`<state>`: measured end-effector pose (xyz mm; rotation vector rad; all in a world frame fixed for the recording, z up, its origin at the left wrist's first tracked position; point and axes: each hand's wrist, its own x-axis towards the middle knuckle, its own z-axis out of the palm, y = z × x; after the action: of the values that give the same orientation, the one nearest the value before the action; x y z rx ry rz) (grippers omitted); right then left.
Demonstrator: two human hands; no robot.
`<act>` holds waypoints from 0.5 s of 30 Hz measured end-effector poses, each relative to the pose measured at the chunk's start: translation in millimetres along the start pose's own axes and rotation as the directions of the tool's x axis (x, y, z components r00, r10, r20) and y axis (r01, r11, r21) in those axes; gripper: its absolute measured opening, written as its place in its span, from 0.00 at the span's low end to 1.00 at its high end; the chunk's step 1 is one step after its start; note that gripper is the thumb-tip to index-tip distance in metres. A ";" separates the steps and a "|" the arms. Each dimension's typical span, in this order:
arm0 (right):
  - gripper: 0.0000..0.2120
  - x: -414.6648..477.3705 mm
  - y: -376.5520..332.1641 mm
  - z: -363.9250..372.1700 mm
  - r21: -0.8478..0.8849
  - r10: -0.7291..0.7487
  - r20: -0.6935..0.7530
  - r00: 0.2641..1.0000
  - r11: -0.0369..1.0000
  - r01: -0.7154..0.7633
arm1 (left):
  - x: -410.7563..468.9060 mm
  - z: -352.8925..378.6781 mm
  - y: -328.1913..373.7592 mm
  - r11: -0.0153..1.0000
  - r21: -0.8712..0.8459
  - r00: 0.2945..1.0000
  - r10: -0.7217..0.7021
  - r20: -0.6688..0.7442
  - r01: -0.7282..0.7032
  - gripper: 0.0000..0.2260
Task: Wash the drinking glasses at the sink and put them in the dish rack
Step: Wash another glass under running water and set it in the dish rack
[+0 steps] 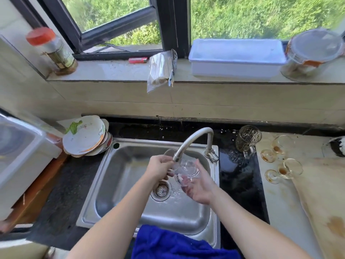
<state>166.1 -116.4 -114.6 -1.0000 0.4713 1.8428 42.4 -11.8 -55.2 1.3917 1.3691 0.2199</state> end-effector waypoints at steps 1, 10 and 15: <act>0.40 -5.3 -4.3 -0.3 0.014 -0.009 0.021 1.000 1.000 0.008 | -2.0 -0.5 -0.9 0.999 -0.037 0.999 -0.003 0.045 0.005 0.07; 0.25 -50.6 -16.2 0.0 -0.304 -0.470 -0.292 0.833 0.871 0.385 | 0.8 13.9 -7.4 0.995 -0.073 0.954 -0.043 0.296 0.067 0.06; 0.25 -65.1 3.0 6.6 -0.777 -0.825 -0.232 0.516 0.476 0.412 | 14.3 3.6 -12.2 0.891 0.398 0.953 0.110 0.282 -0.221 0.06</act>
<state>174.3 -149.8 -58.9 -1.9403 -0.2718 0.8844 42.4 -6.1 -73.5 1.8368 1.1211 -0.1556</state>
